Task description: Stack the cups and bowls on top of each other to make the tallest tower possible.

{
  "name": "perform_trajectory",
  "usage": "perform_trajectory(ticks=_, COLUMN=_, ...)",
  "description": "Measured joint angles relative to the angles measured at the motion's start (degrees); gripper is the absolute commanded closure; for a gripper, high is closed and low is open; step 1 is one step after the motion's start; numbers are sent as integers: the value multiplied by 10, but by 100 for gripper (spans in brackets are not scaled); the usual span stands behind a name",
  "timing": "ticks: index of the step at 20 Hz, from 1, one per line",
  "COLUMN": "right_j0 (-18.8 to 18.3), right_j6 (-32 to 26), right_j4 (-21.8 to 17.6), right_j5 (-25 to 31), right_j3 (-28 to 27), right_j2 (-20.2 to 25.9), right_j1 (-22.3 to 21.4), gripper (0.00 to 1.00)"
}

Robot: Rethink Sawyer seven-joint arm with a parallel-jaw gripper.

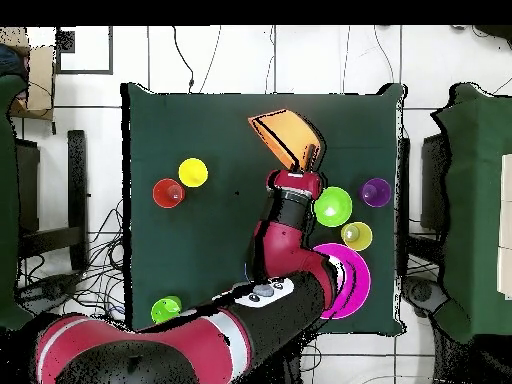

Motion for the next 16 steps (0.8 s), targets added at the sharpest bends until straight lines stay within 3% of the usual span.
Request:
perform_trajectory(ticks=12, right_j0=0, right_j6=0, right_j4=22, right_j5=-51, right_j3=0, right_j2=-17, right_j1=45, gripper=100)
perform_trajectory(ticks=16, right_j0=3, right_j6=0, right_j4=49, right_j5=-83, right_j3=0, right_j2=-24, right_j1=65, gripper=100)
